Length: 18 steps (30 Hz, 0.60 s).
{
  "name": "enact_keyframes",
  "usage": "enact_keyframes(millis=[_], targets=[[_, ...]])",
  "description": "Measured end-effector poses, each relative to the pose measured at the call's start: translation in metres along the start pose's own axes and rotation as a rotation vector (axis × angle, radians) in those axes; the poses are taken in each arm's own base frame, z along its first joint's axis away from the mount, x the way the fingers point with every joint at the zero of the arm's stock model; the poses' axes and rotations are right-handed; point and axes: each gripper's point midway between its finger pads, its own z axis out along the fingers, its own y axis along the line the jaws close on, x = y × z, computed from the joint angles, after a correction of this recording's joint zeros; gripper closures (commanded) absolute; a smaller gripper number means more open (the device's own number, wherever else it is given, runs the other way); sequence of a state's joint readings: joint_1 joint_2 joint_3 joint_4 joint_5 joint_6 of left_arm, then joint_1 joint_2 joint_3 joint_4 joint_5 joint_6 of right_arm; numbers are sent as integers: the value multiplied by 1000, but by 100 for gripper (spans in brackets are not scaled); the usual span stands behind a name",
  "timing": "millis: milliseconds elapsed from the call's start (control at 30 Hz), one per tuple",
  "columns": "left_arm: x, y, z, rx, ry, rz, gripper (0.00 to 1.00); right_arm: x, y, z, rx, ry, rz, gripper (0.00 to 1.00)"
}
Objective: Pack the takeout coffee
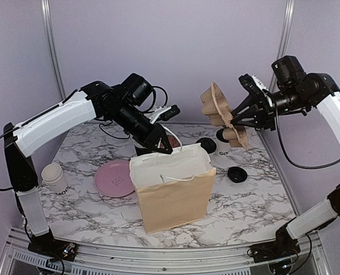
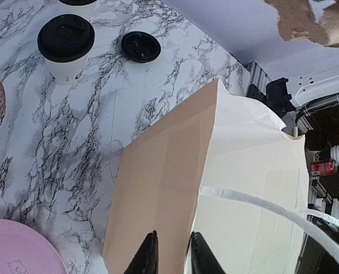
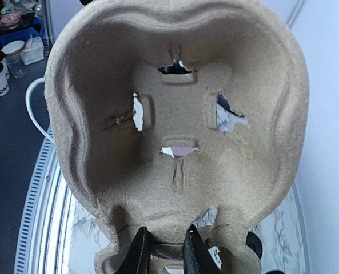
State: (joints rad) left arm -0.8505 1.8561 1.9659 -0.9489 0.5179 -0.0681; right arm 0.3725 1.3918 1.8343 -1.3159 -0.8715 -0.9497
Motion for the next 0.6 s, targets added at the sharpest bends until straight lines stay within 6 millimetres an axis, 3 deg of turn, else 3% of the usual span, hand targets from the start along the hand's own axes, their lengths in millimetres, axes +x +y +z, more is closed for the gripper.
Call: enact_keyframes(millis=[133, 267, 400, 500, 600], targets=[[0, -1, 0, 9, 1, -4, 84, -44, 27, 9, -103, -98, -73, 82], [1, -3, 0, 20, 3, -12, 88, -74, 53, 24, -211, -172, -130, 82], [1, -5, 0, 31, 5, -17, 94, -87, 69, 47, -297, -204, -158, 82], [1, -7, 0, 42, 7, -20, 100, -87, 76, 67, -354, -207, -160, 82], [2, -9, 0, 52, 8, -20, 100, -82, 78, 89, -412, -194, -141, 82]])
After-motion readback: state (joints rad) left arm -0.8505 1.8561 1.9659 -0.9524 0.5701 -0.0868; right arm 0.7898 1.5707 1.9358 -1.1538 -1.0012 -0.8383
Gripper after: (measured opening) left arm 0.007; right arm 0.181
